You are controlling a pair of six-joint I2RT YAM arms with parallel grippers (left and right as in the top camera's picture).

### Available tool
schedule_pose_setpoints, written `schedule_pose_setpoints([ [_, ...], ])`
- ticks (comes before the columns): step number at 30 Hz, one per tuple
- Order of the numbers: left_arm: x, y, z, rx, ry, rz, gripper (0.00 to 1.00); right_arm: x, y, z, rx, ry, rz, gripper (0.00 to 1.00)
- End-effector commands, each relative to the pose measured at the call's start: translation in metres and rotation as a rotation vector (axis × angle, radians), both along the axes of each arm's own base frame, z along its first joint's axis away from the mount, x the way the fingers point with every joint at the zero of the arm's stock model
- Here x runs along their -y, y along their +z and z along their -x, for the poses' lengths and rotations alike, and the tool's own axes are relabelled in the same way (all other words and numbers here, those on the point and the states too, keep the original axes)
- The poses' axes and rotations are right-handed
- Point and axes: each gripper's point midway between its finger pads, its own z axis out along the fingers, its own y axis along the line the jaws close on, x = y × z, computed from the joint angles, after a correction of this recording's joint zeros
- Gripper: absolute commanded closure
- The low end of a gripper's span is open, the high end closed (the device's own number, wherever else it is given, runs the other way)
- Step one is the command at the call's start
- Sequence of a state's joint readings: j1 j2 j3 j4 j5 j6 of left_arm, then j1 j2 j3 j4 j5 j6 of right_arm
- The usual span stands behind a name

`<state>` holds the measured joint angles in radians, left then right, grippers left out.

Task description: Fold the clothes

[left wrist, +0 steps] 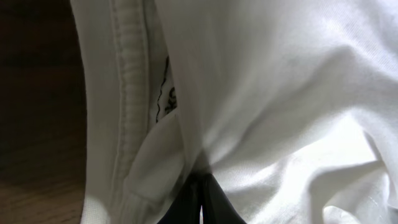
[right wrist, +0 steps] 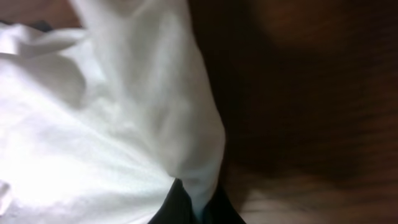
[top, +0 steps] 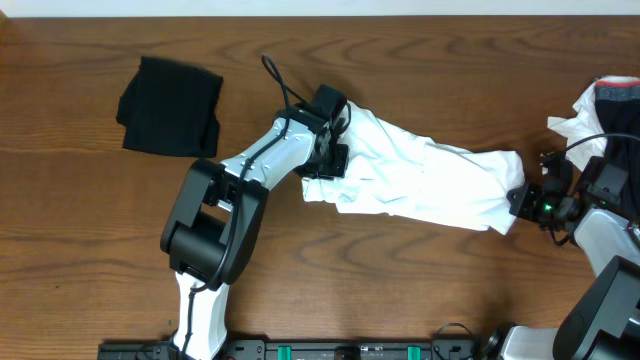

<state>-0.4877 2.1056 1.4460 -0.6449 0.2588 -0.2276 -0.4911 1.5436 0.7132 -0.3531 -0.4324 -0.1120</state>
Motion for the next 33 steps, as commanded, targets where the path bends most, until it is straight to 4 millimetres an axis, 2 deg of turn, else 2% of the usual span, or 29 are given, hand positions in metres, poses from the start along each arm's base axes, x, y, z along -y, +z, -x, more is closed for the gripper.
schedule_pose_setpoints([
  [1, -0.029, -0.019, 0.002, -0.014, 0.009, -0.118, 0.94, 0.018, 0.003, -0.004, -0.016, -0.005, 0.112, 0.99],
  [8, -0.029, -0.018, 0.001, -0.008, 0.006, -0.115, 0.94, 0.015, 0.004, -0.007, -0.003, 0.004, 0.107, 0.99],
  [11, -0.026, -0.007, -0.005, 0.014, 0.008, -0.104, 0.94, 0.005, 0.012, -0.015, 0.045, 0.032, 0.047, 0.99],
  [13, -0.022, 0.006, -0.011, 0.045, 0.010, -0.088, 0.94, 0.000, 0.021, -0.022, 0.071, 0.033, 0.004, 0.99],
  [18, -0.017, 0.054, -0.022, 0.149, 0.016, -0.035, 0.93, 0.000, 0.047, -0.034, 0.069, 0.026, -0.030, 0.99],
  [20, -0.017, 0.075, -0.024, 0.191, 0.019, -0.013, 0.88, -0.004, 0.059, -0.040, 0.064, 0.026, -0.042, 0.99],
  [23, -0.019, 0.105, -0.027, 0.254, 0.032, 0.018, 0.87, -0.018, 0.076, -0.049, 0.062, 0.052, -0.055, 0.99],
  [26, -0.030, 0.134, -0.030, 0.308, 0.064, 0.043, 0.87, -0.037, 0.089, -0.061, 0.059, 0.064, -0.056, 0.99],
  [29, -0.042, 0.148, -0.031, 0.328, 0.090, 0.048, 0.87, -0.050, 0.096, -0.070, 0.059, 0.046, -0.050, 0.99],
  [33, -0.061, 0.149, -0.032, 0.312, 0.129, 0.033, 0.87, -0.067, 0.102, -0.081, 0.074, 0.013, -0.078, 0.99],
])
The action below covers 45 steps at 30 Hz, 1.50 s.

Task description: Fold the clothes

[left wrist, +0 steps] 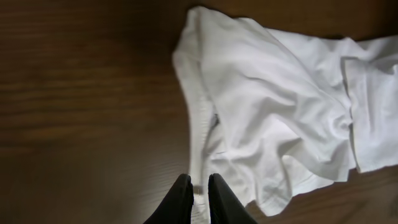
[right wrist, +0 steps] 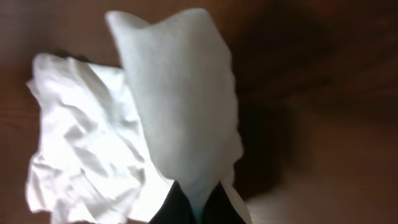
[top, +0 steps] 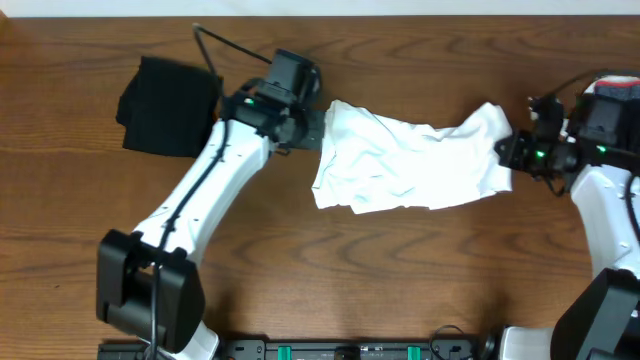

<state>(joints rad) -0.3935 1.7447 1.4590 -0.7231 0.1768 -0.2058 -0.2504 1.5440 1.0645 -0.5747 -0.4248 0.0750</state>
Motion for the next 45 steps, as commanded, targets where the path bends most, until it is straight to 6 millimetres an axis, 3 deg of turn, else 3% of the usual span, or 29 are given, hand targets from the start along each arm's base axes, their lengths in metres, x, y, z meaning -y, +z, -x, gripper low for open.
schedule_pose_setpoints([
  [1, -0.018, 0.002, -0.005, -0.005, 0.039, -0.017, 0.87, -0.013, 0.010, -0.012, 0.003, -0.071, -0.043, 0.99],
  [12, -0.054, -0.001, -0.014, -0.023, 0.122, -0.026, 0.87, -0.058, 0.023, -0.028, 0.046, -0.054, -0.044, 0.99],
  [28, -0.060, -0.009, 0.002, -0.098, 0.125, -0.051, 0.87, -0.136, 0.032, -0.031, 0.093, 0.023, -0.051, 0.99],
  [33, -0.069, -0.011, 0.006, -0.133, 0.188, -0.043, 0.89, -0.160, 0.021, -0.030, 0.076, 0.058, -0.064, 0.99],
  [34, -0.073, -0.011, 0.006, -0.141, 0.211, -0.043, 0.93, -0.166, 0.017, -0.031, 0.072, 0.072, -0.064, 0.99],
  [40, -0.114, -0.015, 0.005, -0.153, 0.365, -0.124, 0.94, -0.207, -0.004, -0.033, 0.071, 0.161, -0.073, 0.99],
  [45, -0.125, -0.020, 0.006, -0.171, 0.411, -0.121, 0.94, -0.235, -0.018, -0.035, 0.076, 0.199, -0.093, 0.99],
])
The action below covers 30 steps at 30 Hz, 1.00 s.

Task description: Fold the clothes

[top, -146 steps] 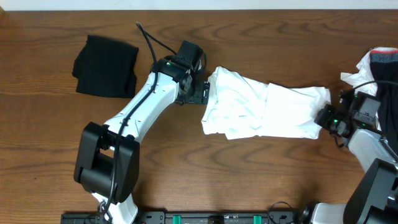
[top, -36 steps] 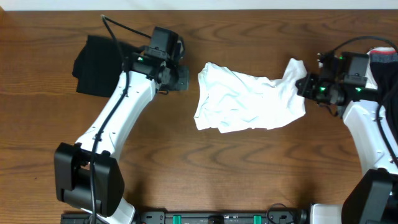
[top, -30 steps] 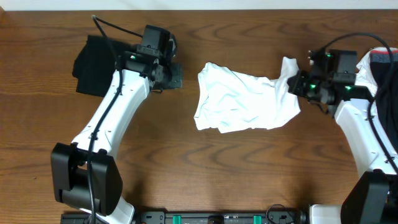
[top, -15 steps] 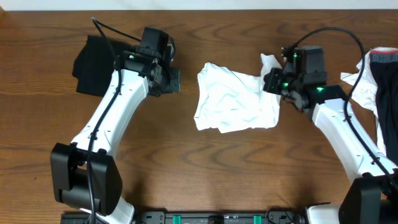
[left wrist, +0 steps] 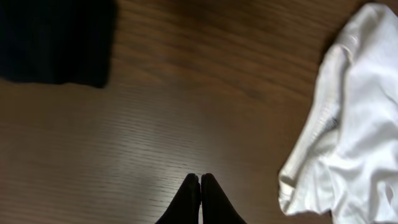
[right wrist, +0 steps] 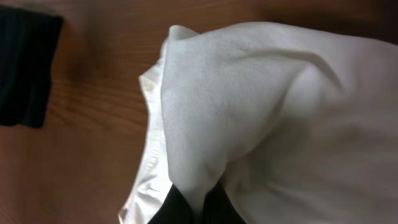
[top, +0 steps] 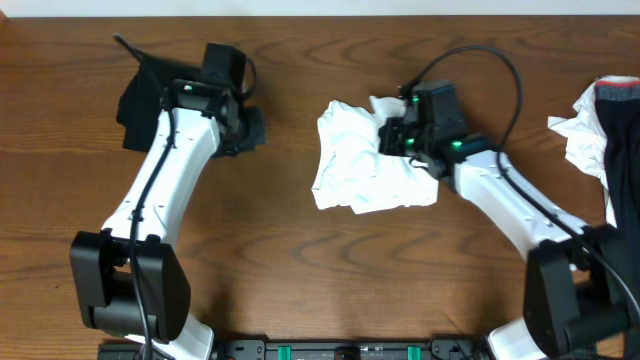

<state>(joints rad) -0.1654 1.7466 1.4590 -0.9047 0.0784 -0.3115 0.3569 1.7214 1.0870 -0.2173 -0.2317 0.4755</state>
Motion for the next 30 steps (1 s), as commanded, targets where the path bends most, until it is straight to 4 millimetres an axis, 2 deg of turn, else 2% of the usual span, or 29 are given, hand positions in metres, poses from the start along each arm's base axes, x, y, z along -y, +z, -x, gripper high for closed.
schedule_pose_setpoints([
  [1, -0.009, -0.004, 0.001, -0.005, 0.047, -0.022, 0.94, -0.021, 0.000, -0.004, 0.005, 0.017, -0.028, 0.99],
  [6, -0.009, -0.012, 0.003, -0.012, 0.047, -0.023, 0.94, -0.036, -0.007, -0.004, -0.003, 0.021, -0.050, 0.99],
  [15, -0.009, -0.016, 0.004, -0.015, 0.054, -0.022, 0.94, -0.070, 0.003, -0.009, 0.076, 0.051, -0.110, 0.99],
  [21, -0.009, -0.016, 0.004, -0.015, 0.055, -0.022, 0.94, -0.086, -0.024, -0.002, 0.040, 0.082, -0.094, 0.99],
  [27, -0.009, -0.018, 0.003, -0.010, 0.055, -0.021, 0.94, -0.128, -0.044, 0.007, 0.067, 0.201, -0.150, 0.99],
  [30, -0.009, -0.022, 0.004, -0.012, 0.057, -0.020, 0.94, -0.142, -0.058, 0.015, 0.058, 0.232, -0.147, 0.99],
])
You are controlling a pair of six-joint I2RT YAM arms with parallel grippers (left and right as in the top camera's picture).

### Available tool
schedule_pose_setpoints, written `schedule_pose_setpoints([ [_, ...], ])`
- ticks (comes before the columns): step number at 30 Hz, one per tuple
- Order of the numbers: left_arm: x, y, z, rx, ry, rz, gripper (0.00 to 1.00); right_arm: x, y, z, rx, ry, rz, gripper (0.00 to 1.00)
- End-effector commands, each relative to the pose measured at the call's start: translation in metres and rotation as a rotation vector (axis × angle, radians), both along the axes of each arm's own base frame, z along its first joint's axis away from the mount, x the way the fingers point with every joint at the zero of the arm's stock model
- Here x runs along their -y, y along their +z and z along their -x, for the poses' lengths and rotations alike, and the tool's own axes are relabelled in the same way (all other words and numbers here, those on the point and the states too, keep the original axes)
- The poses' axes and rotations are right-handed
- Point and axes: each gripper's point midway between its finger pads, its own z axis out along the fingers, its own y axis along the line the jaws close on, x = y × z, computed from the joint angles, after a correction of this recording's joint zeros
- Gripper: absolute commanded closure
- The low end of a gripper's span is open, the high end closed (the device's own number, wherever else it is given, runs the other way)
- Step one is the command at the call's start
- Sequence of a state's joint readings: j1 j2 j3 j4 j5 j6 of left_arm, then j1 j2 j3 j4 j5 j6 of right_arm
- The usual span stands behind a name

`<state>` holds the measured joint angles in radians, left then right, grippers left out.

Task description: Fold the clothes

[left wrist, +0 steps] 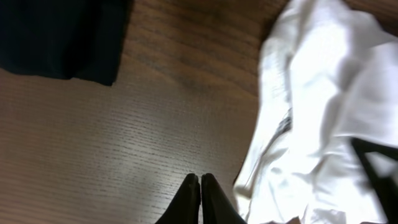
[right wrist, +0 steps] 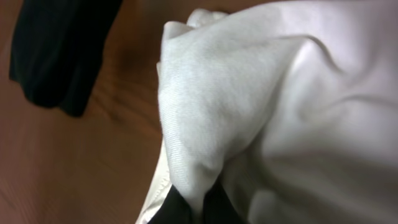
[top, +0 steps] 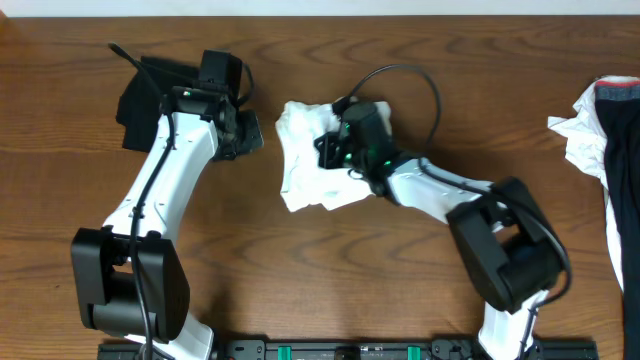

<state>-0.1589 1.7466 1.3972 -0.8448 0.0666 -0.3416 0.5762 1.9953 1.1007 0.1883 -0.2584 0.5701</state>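
Observation:
A white garment (top: 312,160) lies bunched on the wooden table, left of centre. My right gripper (top: 328,150) is shut on a fold of its cloth (right wrist: 199,143), which drapes over the fingers in the right wrist view. The garment's ribbed edge (left wrist: 280,124) shows in the left wrist view. My left gripper (left wrist: 200,182) is shut on nothing over bare wood, just left of the garment, with its arm (top: 190,150) between the garment and a folded black garment (top: 150,92).
The folded black garment (left wrist: 56,37) lies at the far left of the table. A pile of white and dark clothes (top: 598,120) sits at the right edge. A black cable (top: 420,85) loops above my right arm.
My right gripper has moved further left with the white fold in it, and the whole garment now lies closer to my left arm. The left gripper stays shut and has hardly moved.
Both grippers held the white garment stretched across the table's right half. Then it lay shorter and further back, still held at both ends. By 1.0 s ago the left had let go and withdrawn left while the right carried its end over leftward, and further now.

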Motion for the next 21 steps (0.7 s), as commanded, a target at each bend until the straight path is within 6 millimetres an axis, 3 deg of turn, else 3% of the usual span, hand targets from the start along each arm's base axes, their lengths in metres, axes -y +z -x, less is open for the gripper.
schedule_pose_setpoints([
  [1, -0.005, -0.008, 0.003, -0.010, 0.019, -0.017, 0.94, -0.025, -0.011, 0.014, -0.012, 0.070, -0.014, 0.99],
  [4, -0.005, -0.015, 0.004, -0.008, 0.019, -0.017, 0.94, -0.037, -0.018, 0.021, -0.010, 0.099, -0.018, 0.97],
  [5, -0.005, -0.018, 0.004, -0.008, 0.019, -0.017, 0.94, -0.040, -0.021, 0.024, -0.011, 0.107, -0.016, 0.85],
  [8, -0.005, -0.025, 0.005, -0.006, 0.019, -0.016, 0.94, -0.046, -0.023, 0.029, -0.014, 0.122, -0.015, 0.24],
  [10, -0.005, -0.027, 0.006, -0.008, 0.019, -0.016, 0.94, -0.051, -0.020, 0.034, -0.019, 0.152, -0.038, 0.09],
  [12, -0.004, -0.025, 0.005, -0.002, 0.017, -0.011, 0.95, -0.063, -0.006, 0.041, -0.001, 0.248, -0.108, 0.07],
  [15, -0.001, -0.018, 0.003, 0.014, 0.011, 0.004, 0.94, -0.067, 0.033, 0.045, 0.021, 0.364, -0.252, 0.01],
  [18, 0.003, -0.009, 0.001, 0.042, 0.003, 0.014, 0.94, -0.035, 0.057, 0.028, 0.012, 0.314, -0.262, 0.01],
  [21, 0.013, 0.001, 0.000, 0.070, -0.016, 0.061, 0.94, 0.011, 0.067, 0.013, 0.011, 0.253, -0.192, 0.01],
])
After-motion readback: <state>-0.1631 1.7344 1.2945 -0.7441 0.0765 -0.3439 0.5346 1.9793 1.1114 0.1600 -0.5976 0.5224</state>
